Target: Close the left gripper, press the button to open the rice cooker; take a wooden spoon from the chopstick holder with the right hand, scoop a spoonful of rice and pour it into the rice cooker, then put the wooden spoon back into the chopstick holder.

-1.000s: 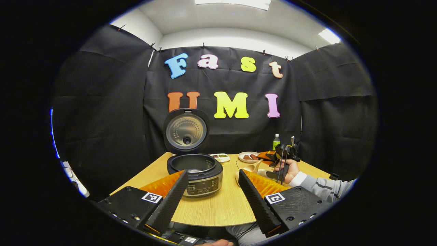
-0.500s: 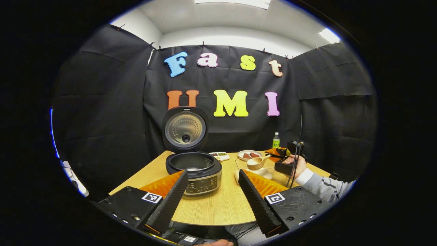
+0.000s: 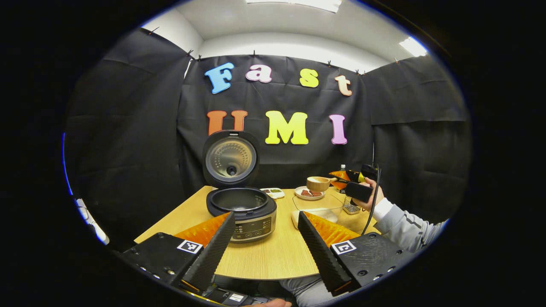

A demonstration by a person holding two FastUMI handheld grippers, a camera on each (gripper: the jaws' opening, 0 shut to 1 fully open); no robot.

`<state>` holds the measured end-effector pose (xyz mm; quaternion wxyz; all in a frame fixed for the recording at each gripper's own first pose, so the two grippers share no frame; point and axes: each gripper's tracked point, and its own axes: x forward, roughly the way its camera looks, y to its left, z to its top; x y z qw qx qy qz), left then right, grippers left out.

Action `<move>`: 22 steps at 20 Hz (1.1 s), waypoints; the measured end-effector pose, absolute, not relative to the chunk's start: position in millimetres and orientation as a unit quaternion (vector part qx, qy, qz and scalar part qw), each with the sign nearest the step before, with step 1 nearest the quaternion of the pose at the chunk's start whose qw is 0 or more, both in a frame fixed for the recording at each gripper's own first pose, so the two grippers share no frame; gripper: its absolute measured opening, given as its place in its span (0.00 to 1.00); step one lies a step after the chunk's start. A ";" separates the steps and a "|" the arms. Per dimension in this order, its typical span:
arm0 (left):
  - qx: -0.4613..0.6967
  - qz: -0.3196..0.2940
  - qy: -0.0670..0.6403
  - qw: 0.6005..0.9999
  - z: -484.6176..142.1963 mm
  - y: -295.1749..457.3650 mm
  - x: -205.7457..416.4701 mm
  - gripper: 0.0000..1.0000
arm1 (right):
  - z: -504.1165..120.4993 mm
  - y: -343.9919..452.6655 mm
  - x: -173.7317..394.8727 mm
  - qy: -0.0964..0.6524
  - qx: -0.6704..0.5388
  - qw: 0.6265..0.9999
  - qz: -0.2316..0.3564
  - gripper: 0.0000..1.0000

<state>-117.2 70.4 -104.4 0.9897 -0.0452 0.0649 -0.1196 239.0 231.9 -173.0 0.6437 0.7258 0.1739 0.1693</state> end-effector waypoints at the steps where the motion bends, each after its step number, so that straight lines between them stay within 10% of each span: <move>1: -0.046 -0.115 0.071 0.990 -106.1 75.7 -118.1 0.94 | -166.1 240.9 239.7 0.175 0.729 0.640 0.170 0.15; 11: -0.048 -0.096 0.048 0.993 -87.0 121.1 -146.4 0.95 | -116.3 355.4 247.0 0.204 0.709 0.648 0.188 0.15; 22: -0.033 -0.050 0.027 0.998 -72.1 156.1 -161.0 0.94 | -118.4 461.0 262.5 0.243 0.496 0.813 0.184 0.16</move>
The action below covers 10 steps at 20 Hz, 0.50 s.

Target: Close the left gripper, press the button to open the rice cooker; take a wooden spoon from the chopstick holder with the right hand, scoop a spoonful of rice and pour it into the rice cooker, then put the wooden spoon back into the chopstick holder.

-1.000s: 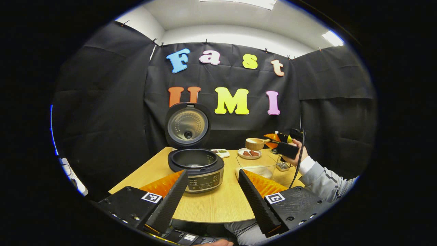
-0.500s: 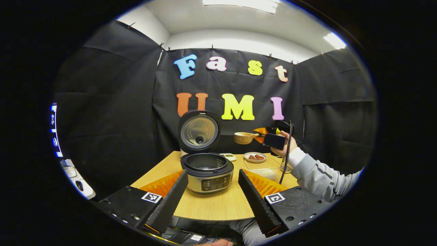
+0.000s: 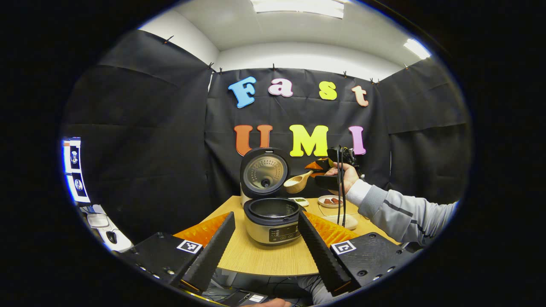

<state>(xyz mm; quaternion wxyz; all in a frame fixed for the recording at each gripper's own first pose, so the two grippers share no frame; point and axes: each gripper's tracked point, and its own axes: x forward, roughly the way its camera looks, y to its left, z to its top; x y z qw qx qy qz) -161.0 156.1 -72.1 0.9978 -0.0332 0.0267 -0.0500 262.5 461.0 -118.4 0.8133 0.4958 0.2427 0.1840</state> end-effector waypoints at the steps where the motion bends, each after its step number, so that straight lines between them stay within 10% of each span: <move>1: -0.032 -0.048 0.026 0.998 -72.0 158.5 -162.8 0.94 | -117.9 464.1 263.3 0.239 0.477 0.826 0.181 0.16; 10: -0.045 -0.029 0.025 0.998 -77.6 177.5 -165.8 0.95 | -109.9 482.0 257.2 0.210 0.333 0.893 0.217 0.16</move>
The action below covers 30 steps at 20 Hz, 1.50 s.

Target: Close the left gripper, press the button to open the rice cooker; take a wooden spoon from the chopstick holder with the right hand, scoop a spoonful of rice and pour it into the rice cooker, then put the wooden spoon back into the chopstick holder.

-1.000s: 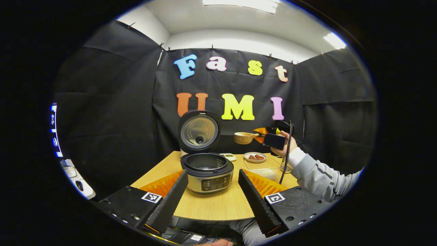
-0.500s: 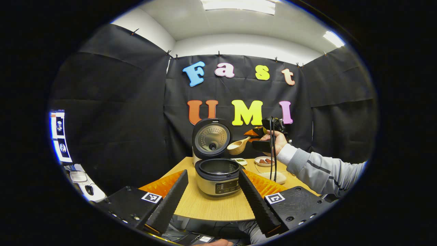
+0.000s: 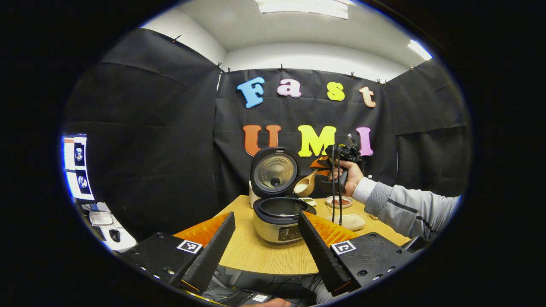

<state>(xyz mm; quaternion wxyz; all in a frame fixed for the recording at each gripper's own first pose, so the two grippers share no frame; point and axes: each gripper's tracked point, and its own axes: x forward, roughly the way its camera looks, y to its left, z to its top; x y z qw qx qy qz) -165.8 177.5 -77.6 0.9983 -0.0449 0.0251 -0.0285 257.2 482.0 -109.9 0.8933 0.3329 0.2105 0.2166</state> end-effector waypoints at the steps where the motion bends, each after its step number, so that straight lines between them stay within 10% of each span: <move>1: -0.048 -0.026 0.024 0.998 -78.1 181.2 -167.1 0.95 | -109.0 483.3 254.6 0.205 0.311 0.902 0.219 0.16; 30: -0.060 -0.046 0.053 0.996 -107.7 170.7 -164.9 0.95 | -78.4 527.9 212.1 0.057 -0.002 0.966 0.252 0.16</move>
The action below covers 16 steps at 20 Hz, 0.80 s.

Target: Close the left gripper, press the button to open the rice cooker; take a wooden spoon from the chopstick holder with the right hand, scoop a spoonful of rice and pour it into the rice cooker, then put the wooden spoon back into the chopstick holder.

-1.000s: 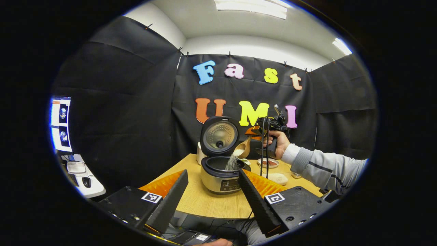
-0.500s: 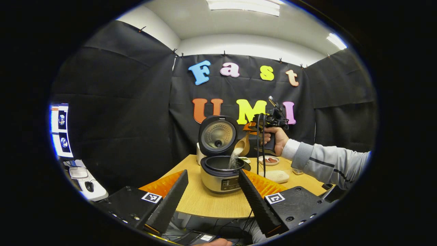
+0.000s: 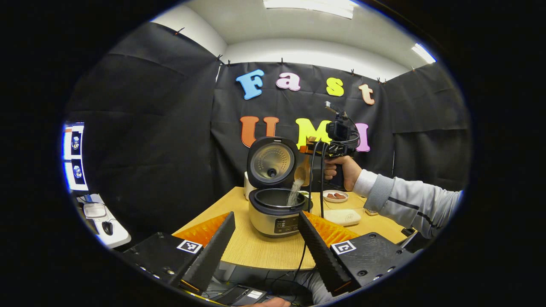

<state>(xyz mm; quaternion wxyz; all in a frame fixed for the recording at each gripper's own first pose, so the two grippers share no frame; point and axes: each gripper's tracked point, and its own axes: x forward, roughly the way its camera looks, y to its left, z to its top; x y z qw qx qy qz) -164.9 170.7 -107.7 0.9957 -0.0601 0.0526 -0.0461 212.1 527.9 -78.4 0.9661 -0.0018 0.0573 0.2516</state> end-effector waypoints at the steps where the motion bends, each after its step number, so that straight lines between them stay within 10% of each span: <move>1: -0.060 -0.045 0.054 0.996 -109.6 171.3 -164.7 0.95 | -78.1 533.3 207.9 0.052 -0.020 0.965 0.256 0.16; 16: -0.068 -0.046 0.075 0.994 -109.6 163.3 -158.1 0.95 | -35.5 513.5 169.5 -0.011 -0.136 0.959 0.249 0.16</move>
